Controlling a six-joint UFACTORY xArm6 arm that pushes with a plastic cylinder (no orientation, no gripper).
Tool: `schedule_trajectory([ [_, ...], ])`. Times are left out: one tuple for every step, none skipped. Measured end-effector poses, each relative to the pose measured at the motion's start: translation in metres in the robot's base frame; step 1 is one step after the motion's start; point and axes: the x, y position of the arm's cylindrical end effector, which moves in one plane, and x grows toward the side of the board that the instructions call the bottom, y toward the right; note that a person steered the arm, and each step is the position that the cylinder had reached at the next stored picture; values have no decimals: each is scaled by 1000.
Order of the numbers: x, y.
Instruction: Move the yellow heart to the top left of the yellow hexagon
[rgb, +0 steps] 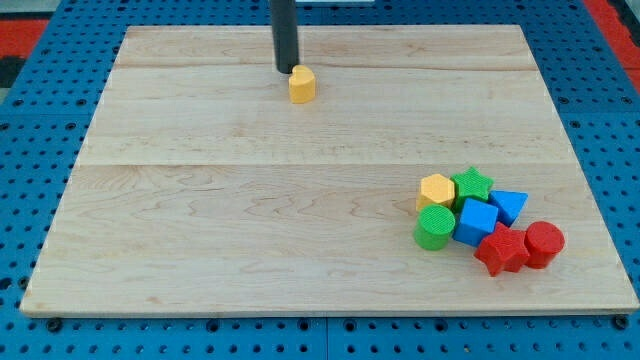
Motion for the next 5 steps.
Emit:
schedule_trajectory([
  [60,16],
  [60,18],
  [15,0],
  [62,-11],
  [132,9],
])
